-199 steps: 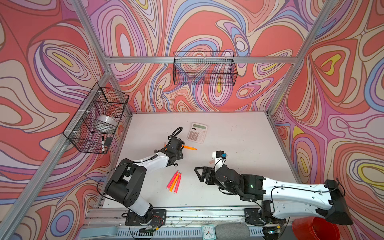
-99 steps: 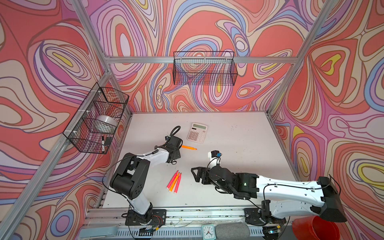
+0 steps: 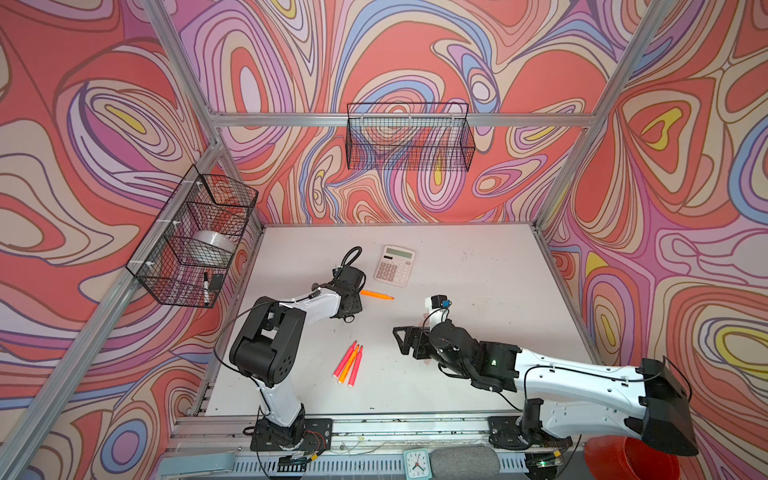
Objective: Insert the pens into the pen caps
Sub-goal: 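Lay the capped purple marker on the table and open the left gripper, then move the left gripper over the orange highlighter while the right withdraws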
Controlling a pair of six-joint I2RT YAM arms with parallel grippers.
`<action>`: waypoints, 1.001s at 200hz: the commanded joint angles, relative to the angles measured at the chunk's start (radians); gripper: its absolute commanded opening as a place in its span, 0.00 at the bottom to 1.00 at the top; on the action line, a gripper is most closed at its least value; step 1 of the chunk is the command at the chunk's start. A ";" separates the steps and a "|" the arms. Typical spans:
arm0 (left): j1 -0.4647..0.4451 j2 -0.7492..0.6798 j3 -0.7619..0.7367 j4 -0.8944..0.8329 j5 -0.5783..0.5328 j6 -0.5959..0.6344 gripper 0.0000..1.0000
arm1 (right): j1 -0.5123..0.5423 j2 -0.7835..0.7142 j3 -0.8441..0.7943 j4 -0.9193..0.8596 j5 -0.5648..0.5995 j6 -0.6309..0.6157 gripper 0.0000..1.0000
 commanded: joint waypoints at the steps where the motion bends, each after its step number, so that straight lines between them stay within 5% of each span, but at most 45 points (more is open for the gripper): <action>1: 0.006 -0.027 0.013 -0.049 0.002 0.013 0.64 | -0.063 0.016 0.008 -0.003 -0.038 -0.033 0.98; 21: 0.006 -0.093 -0.001 -0.072 -0.019 0.020 0.76 | -0.088 0.016 0.016 -0.014 -0.001 -0.059 0.98; 62: 0.006 -0.237 0.060 -0.224 0.006 0.005 0.76 | -0.169 -0.019 0.081 -0.016 0.014 -0.100 0.98; 102: 0.005 -0.473 0.095 -0.274 0.004 -0.063 0.87 | -0.249 -0.055 0.175 -0.019 0.008 -0.223 0.98; 126: 0.006 -0.660 -0.037 -0.070 0.017 0.036 0.94 | -0.292 -0.097 0.184 -0.037 0.072 -0.357 0.98; 146: 0.013 -0.774 -0.180 0.149 0.189 0.088 1.00 | -0.356 -0.148 0.148 -0.071 0.150 -0.422 0.98; 200: -0.005 -0.601 -0.180 0.222 0.249 0.157 0.91 | -0.536 -0.214 -0.041 -0.073 0.190 -0.489 0.98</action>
